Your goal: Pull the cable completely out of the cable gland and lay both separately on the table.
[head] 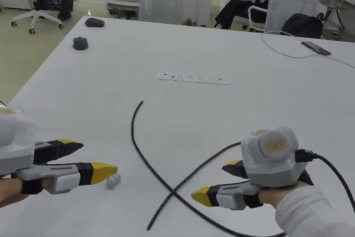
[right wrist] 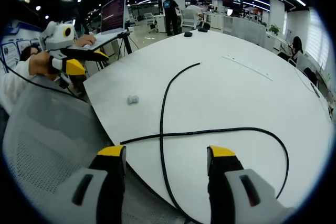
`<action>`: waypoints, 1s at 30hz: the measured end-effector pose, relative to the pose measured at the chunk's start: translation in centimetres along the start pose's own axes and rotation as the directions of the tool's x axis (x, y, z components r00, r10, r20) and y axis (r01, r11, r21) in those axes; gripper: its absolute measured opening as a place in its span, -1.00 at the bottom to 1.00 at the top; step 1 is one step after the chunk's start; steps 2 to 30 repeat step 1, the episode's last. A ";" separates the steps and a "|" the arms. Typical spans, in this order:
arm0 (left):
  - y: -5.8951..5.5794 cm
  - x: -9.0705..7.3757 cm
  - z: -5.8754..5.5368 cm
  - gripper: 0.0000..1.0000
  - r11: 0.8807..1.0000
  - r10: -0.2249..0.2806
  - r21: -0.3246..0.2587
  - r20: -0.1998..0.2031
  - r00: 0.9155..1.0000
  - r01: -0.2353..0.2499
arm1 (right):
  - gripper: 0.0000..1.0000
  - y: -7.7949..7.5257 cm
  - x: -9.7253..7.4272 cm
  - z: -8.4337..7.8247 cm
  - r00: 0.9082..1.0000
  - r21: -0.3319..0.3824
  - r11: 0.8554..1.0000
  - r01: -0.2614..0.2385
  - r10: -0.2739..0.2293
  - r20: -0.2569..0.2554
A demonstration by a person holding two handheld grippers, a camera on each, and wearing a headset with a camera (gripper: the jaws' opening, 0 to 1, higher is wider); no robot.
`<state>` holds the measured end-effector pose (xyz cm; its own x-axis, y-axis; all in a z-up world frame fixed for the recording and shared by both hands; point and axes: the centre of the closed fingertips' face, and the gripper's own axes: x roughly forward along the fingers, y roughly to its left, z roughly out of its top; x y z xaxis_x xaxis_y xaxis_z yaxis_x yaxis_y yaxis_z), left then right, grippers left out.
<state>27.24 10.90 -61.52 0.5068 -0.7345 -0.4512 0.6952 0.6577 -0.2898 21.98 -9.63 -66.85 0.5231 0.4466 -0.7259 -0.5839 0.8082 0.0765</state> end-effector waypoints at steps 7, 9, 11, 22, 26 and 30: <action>0.2 -0.1 -0.3 0.33 1.000 0.008 0.000 -0.010 1.000 -0.008 | 0.30 0.1 0.0 -0.2 1.000 -0.008 1.000 -0.002 0.002 -0.008; 0.2 -0.1 -0.3 0.33 1.000 0.008 0.000 -0.010 1.000 -0.008 | 0.30 0.1 0.0 -0.2 1.000 -0.008 1.000 -0.002 0.002 -0.008; 0.2 -0.1 -0.3 0.33 1.000 0.008 0.000 -0.010 1.000 -0.008 | 0.30 0.1 0.0 -0.2 1.000 -0.008 1.000 -0.002 0.002 -0.008; 0.2 -0.1 -0.3 0.33 1.000 0.008 0.000 -0.010 1.000 -0.008 | 0.30 0.1 0.0 -0.2 1.000 -0.008 1.000 -0.002 0.002 -0.008; 0.2 -0.1 -0.3 0.33 1.000 0.008 0.000 -0.010 1.000 -0.008 | 0.30 0.1 0.0 -0.2 1.000 -0.008 1.000 -0.002 0.002 -0.008; 0.2 -0.1 -0.3 0.33 1.000 0.008 0.000 -0.010 1.000 -0.008 | 0.30 0.1 0.0 -0.2 1.000 -0.008 1.000 -0.002 0.002 -0.008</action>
